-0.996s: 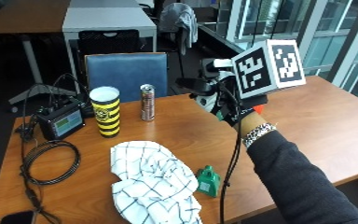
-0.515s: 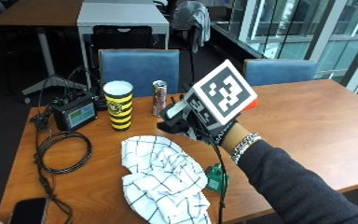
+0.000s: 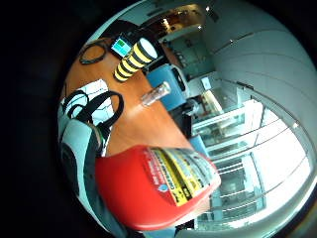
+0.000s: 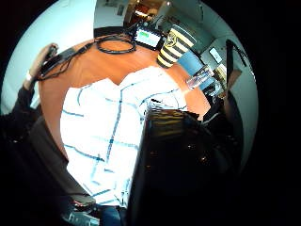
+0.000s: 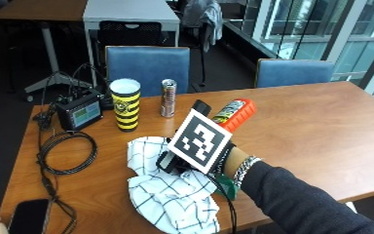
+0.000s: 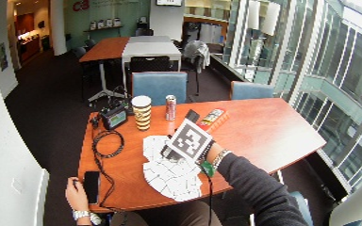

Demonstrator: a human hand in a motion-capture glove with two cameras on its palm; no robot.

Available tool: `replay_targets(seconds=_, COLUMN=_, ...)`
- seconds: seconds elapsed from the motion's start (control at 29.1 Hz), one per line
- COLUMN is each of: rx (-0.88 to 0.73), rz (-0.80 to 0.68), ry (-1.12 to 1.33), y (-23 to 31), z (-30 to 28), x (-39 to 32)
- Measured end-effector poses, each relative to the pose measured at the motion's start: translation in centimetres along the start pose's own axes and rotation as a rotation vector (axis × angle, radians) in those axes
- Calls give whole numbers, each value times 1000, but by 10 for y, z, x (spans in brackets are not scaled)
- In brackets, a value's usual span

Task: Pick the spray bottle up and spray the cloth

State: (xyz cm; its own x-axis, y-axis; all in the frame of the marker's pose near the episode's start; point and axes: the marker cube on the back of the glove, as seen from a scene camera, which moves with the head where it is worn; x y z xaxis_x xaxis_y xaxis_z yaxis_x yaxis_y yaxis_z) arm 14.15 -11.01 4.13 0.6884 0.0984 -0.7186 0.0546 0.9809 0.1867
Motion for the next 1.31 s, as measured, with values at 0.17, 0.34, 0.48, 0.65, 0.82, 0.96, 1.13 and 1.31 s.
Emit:
replay_targets(seconds=0.17, rx=-53, rz=-2, ry=14, y=8, z=6, x=0)
replay_targets(seconds=0.34, rx=-68, rz=18, ry=-34, y=8, z=5, x=1)
replay_targets(seconds=0.48, rx=-53, rz=74, ry=-122, y=4, z=-4, x=11)
replay_targets(seconds=0.65, rx=29, rz=242, ry=-366, y=-17, z=-30, x=37)
replay_targets(seconds=0.82, rx=99, rz=411, ry=-632, y=-41, z=-54, x=55)
replay_targets(seconds=0.96, rx=141, rz=518, ry=-811, y=-54, z=-62, x=58)
replay_targets(seconds=1.13, rx=202, rz=678, ry=-1110, y=-64, z=-66, x=56)
replay_targets(seconds=1.31, rx=233, rz=763, ry=-1380, y=-77, z=-67, x=44)
